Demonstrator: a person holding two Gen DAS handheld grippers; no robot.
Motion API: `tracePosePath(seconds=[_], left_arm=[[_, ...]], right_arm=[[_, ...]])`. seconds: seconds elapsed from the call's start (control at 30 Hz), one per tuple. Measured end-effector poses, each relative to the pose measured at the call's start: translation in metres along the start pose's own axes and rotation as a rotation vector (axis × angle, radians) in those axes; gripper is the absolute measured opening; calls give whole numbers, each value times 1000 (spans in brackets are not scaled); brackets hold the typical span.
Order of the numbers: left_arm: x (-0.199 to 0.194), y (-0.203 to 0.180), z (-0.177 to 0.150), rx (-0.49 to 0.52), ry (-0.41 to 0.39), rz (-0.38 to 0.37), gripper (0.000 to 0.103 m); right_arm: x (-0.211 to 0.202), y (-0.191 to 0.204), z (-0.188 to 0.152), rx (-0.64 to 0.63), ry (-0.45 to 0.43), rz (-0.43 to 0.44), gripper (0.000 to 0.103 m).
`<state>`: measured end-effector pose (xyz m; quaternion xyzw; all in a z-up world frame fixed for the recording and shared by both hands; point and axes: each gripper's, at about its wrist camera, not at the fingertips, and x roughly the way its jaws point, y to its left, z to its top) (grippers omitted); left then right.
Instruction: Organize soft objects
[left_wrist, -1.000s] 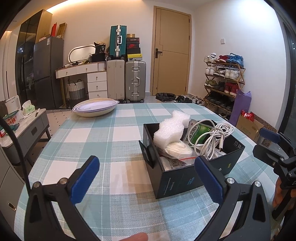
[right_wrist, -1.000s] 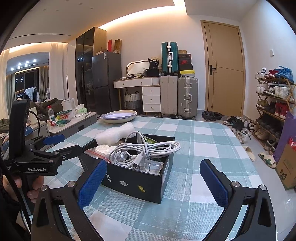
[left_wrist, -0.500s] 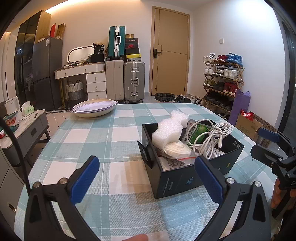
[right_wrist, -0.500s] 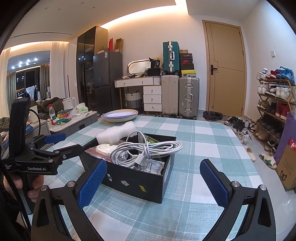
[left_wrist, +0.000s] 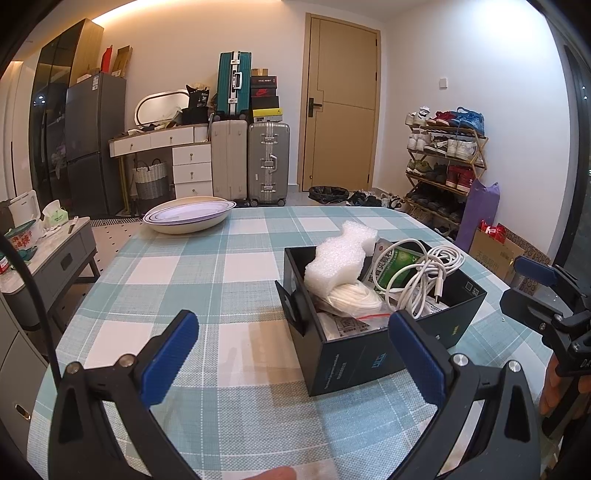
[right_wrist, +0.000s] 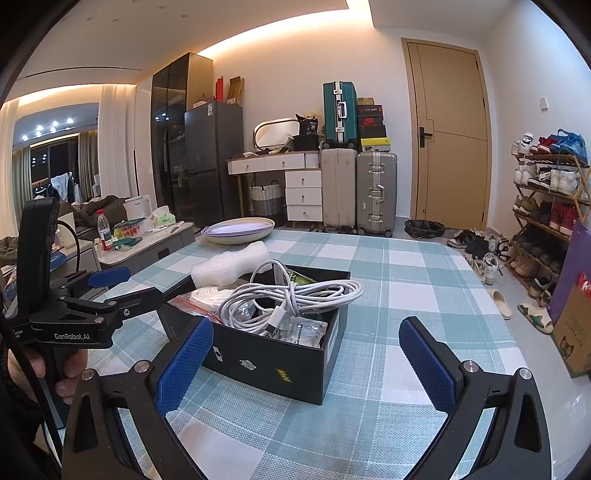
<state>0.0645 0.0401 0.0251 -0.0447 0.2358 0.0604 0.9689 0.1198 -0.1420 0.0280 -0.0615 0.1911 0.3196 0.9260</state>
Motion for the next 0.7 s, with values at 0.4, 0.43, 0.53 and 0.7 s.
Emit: tracePosePath(seconds=[0.4, 0.43, 0.53, 0.7], left_arm=[[0, 0, 0, 0, -2, -3, 103], [-1, 0, 0, 1, -3, -3, 103], [-2, -1, 1, 6, -5, -7, 103], [-3, -1, 0, 6, -7, -6, 103]], right_arm=[[2, 0, -1, -10, 1, 1, 102], [2, 0, -2, -11, 2, 1, 102], [3, 1, -2, -10, 2, 3, 102], [3, 1, -2, -10, 1, 2, 102]])
